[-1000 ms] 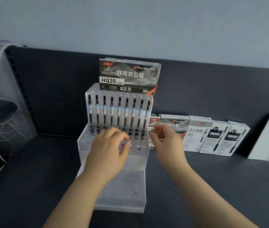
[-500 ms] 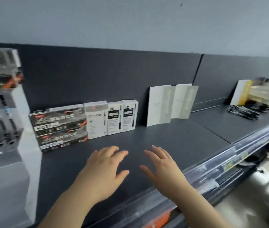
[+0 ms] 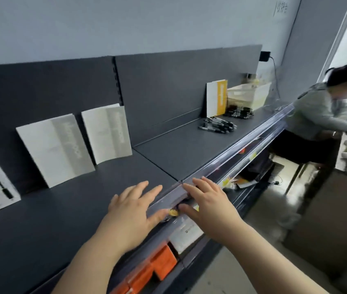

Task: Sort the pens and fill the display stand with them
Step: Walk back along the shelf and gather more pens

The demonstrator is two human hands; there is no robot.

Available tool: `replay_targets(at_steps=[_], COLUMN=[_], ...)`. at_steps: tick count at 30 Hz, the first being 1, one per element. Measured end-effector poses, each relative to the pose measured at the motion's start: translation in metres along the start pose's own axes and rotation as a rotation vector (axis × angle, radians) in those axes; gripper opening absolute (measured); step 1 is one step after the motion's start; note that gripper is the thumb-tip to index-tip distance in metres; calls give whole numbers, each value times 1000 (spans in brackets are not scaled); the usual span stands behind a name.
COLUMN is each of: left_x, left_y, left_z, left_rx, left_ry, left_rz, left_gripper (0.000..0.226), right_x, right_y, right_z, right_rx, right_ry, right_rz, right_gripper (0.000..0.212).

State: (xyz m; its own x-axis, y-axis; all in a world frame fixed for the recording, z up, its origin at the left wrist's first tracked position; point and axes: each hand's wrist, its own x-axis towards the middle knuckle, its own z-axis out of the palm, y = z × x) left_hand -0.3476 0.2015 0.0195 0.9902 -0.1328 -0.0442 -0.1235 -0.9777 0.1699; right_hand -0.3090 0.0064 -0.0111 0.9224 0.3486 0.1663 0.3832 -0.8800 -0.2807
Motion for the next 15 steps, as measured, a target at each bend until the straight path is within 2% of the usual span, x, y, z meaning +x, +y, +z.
replay_targets(at_steps=[2,8,12,15], left_x=[25,102,175,241], left_y=[26,71,102,116], left_z=[4,14,21,31], left_rx=[5,-12,-63,-98], left_ry=[-19,-28,-33,-20], left_rz=[-7,-53,-47,-47], left_gripper=[96,97,88,66], right_x=[10,50,97,140], right_y=[34,111,167,210], right_z=[-7,-18,-25,-28], right_rx=[6,13,3,-21], right_ry=[-6,-39,-48,-68], right_rz=[5,-8,-6,-3], right_gripper=[59,57,55,56])
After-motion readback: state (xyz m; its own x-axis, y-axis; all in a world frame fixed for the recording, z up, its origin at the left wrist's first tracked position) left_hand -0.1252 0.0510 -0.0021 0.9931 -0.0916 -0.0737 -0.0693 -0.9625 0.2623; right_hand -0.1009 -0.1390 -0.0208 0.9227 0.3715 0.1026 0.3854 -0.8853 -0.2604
